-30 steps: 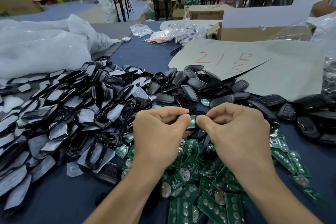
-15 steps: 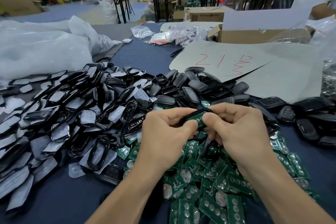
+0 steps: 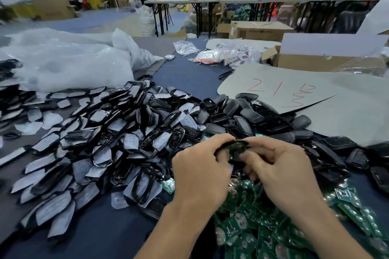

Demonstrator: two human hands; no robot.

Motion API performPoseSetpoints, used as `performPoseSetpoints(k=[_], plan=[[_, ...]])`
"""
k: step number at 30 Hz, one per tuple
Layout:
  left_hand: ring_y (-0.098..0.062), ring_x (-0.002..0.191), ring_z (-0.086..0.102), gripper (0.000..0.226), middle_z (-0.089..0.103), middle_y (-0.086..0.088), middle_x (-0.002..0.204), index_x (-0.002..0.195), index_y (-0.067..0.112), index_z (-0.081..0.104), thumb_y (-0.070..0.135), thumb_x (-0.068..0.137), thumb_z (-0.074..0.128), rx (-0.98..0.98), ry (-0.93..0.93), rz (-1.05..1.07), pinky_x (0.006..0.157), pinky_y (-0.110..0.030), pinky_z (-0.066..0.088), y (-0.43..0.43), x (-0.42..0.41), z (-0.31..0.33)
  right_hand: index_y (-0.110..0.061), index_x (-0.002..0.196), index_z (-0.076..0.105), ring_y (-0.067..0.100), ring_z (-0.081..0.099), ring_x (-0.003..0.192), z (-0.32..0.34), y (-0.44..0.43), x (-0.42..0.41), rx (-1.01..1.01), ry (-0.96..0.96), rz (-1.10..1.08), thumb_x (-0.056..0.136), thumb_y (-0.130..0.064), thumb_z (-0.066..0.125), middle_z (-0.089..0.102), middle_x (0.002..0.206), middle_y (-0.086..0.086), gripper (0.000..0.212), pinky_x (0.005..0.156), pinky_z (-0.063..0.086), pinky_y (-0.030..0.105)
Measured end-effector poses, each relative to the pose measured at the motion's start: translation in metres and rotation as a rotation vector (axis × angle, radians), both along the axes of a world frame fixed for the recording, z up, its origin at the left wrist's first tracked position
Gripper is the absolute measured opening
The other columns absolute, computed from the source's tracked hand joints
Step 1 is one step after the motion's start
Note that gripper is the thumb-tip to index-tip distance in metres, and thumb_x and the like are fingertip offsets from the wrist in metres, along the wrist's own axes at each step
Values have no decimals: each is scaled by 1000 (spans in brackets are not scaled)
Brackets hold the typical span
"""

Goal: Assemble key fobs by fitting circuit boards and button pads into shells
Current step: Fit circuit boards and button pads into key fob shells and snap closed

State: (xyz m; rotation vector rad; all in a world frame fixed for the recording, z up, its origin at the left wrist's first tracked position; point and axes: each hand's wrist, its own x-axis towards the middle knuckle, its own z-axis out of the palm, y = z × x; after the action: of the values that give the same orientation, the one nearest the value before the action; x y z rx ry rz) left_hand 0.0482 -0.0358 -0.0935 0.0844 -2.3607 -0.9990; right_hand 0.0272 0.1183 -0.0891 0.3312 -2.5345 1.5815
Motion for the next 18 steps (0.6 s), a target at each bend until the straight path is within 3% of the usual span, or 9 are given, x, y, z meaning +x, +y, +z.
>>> performPoseSetpoints(k=[2,4,6,8,11,13,15,18], plan=[[11,87,68,41,71,38,90,111,51,69,15,91,75,221,32,98,78,-8,53,-16,-5,3,-40,99,77,1,72,71,5,-15,-3,49,21,8,89,-17,75,75,79,-23,25,71,58,18],[10,81,71,36,72,37,82,88,45,76,9,90,79,549,79,198,76,-12,58,-37,-12,10,-37,98,79,-10,69,82,11,-33,-9,93,29,36,91,-14,74,75,81,-27,25,75,49,2],[2,76,75,40,76,25,77,75,41,73,4,89,79,827,137,315,72,-21,61,-57,-20,15,-33,100,81,-14,66,85,15,-55,-20,144,22,89,94,-11,68,76,91,-24,26,77,46,-1],[-6,75,77,34,78,16,77,80,30,74,-2,90,75,1052,233,392,73,-28,61,-77,-24,17,-31,106,81,-9,65,76,18,-81,-31,250,32,154,99,-12,61,76,102,-15,28,73,47,4],[-13,70,75,22,77,10,70,87,14,71,-7,91,70,1237,406,506,66,-24,60,-102,-23,17,-27,106,81,6,54,55,19,-121,-43,390,70,267,99,-10,54,72,93,4,33,57,41,12],[-15,69,73,21,75,9,66,86,11,69,-9,92,69,1307,466,553,63,-22,60,-112,-22,17,-25,106,80,19,58,77,17,-143,-45,516,137,346,98,-12,56,71,92,7,28,73,50,28],[-18,70,72,20,74,7,67,85,10,69,-10,91,68,1337,466,556,62,-21,59,-113,-22,16,-24,107,74,27,55,102,10,-157,-45,695,253,378,97,-26,60,70,100,4,18,92,47,38],[-24,76,70,20,74,-3,78,88,8,69,-11,90,68,1351,438,516,61,-22,58,-109,-23,15,-21,128,60,29,50,117,-1,-162,-41,887,323,346,95,-42,61,59,121,4,39,102,36,40]])
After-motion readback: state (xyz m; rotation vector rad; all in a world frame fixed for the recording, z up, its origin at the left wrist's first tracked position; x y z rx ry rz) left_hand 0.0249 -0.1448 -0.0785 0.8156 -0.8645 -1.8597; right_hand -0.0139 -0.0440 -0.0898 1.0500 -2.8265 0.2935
